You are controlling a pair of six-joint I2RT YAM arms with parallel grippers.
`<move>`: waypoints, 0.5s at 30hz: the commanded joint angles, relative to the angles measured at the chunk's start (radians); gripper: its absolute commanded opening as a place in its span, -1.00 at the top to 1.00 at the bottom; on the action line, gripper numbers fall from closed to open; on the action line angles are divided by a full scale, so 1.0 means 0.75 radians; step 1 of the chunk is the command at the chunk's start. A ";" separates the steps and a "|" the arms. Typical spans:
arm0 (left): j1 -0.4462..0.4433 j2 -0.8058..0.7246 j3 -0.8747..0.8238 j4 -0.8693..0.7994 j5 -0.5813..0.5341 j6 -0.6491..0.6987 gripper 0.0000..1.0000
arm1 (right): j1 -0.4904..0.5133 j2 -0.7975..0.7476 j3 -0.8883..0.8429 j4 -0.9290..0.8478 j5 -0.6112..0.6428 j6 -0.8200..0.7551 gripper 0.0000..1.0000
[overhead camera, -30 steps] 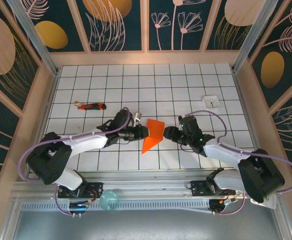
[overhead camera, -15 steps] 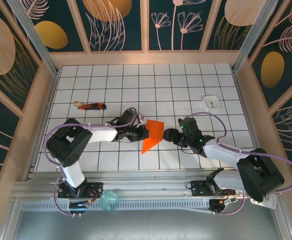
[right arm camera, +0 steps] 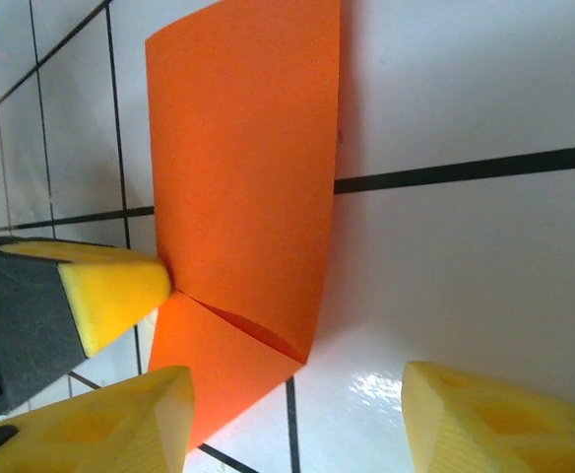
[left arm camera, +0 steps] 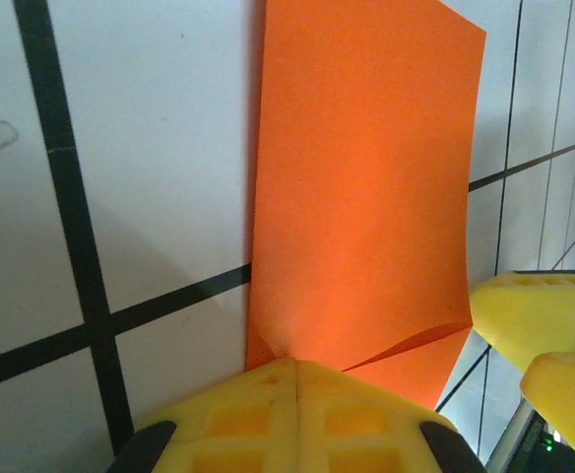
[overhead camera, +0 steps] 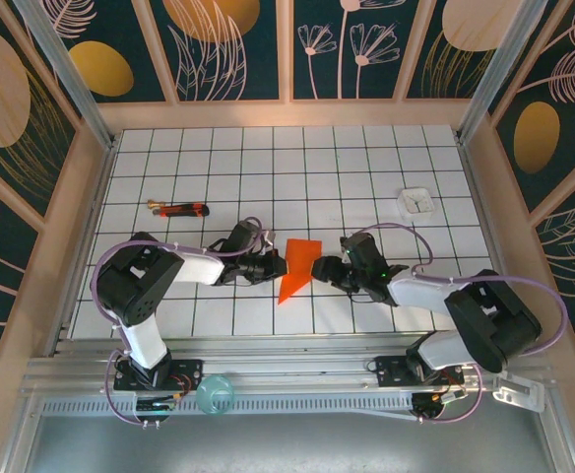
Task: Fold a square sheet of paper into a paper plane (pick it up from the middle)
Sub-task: Fold the wing for the fifth time at the center of the table.
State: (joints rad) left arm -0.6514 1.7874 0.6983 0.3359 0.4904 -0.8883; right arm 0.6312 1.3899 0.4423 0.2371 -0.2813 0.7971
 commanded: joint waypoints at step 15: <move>0.009 0.044 -0.058 -0.019 0.013 0.008 0.93 | 0.018 0.123 0.061 0.165 -0.024 0.085 0.67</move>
State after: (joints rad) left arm -0.6468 1.7878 0.6739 0.3885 0.5018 -0.8925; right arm 0.6369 1.4765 0.4656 0.3424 -0.3080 0.8547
